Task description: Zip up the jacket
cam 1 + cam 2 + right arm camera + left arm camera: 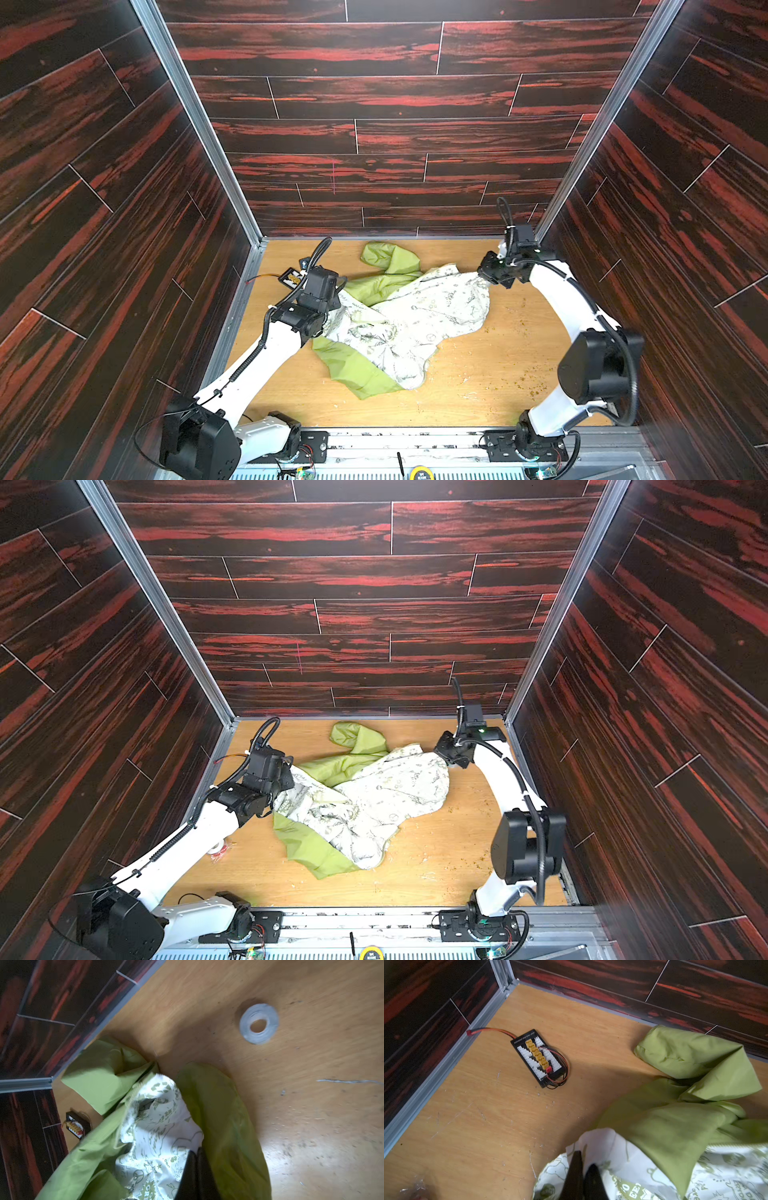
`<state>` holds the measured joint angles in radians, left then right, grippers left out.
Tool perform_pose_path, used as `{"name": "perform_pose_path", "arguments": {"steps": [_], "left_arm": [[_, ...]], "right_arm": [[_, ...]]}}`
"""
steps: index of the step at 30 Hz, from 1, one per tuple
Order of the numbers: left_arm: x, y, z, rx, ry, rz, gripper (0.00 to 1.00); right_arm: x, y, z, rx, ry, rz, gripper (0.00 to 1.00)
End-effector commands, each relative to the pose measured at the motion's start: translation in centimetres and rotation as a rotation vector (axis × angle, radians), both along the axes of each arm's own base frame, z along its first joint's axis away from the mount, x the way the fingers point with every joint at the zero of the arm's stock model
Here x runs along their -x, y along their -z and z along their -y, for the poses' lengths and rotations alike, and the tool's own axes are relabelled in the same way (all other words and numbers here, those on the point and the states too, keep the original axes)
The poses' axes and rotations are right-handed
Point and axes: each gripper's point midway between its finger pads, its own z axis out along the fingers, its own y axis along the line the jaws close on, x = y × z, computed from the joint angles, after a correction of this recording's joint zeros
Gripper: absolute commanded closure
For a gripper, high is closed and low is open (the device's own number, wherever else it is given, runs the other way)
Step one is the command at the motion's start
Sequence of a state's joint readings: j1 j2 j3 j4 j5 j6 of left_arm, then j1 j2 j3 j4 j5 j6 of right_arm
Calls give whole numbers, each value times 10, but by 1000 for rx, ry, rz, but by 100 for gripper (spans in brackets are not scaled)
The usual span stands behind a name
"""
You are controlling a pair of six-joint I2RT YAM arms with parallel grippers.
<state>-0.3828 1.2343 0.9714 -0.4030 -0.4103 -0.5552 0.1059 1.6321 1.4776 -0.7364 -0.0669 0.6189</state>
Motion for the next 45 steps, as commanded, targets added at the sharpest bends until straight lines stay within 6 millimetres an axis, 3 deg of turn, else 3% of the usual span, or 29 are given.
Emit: {"name": "perform_pose_path", "arguments": {"steps": [1, 5, 13, 15, 16, 19, 22, 27, 32, 34, 37, 41, 45], "left_arm": [[2, 9, -2, 25, -21, -37, 100], [0, 9, 1, 33, -12, -49, 100], [9, 0, -13, 33, -64, -53, 98], [13, -2, -18, 32, -79, -57, 85], [16, -3, -21, 31, -86, -62, 74], [25, -5, -25, 25, -95, -81, 52], [32, -7, -23, 36, -71, -88, 44], [33, -15, 14, 136, 85, -85, 41], [38, -7, 88, 166, 290, -171, 35], [40, 0, 121, 174, 367, -215, 34], [42, 17, 153, 209, 420, -310, 34], [43, 34, 174, 240, 439, -379, 34], [50, 51, 181, 281, 423, -440, 33]], "right_arm": [[11, -23, 27, 39, 59, 66, 100], [18, -20, 44, 45, 104, 65, 100], [23, 2, 36, 3, 65, 32, 100], [26, 8, 31, -14, 48, 22, 100], [27, 9, 31, -13, 44, 21, 99], [32, 6, 33, -3, 38, 35, 79], [36, -4, 36, 18, 41, 61, 65], [40, -24, 39, 42, 46, 110, 57], [40, -37, 30, 70, 36, 141, 56], [39, -39, 19, 63, 16, 149, 55], [36, -36, -4, 33, -29, 141, 55], [32, -24, -36, 2, -83, 120, 55], [27, -3, -64, -52, -116, 88, 55]]}}
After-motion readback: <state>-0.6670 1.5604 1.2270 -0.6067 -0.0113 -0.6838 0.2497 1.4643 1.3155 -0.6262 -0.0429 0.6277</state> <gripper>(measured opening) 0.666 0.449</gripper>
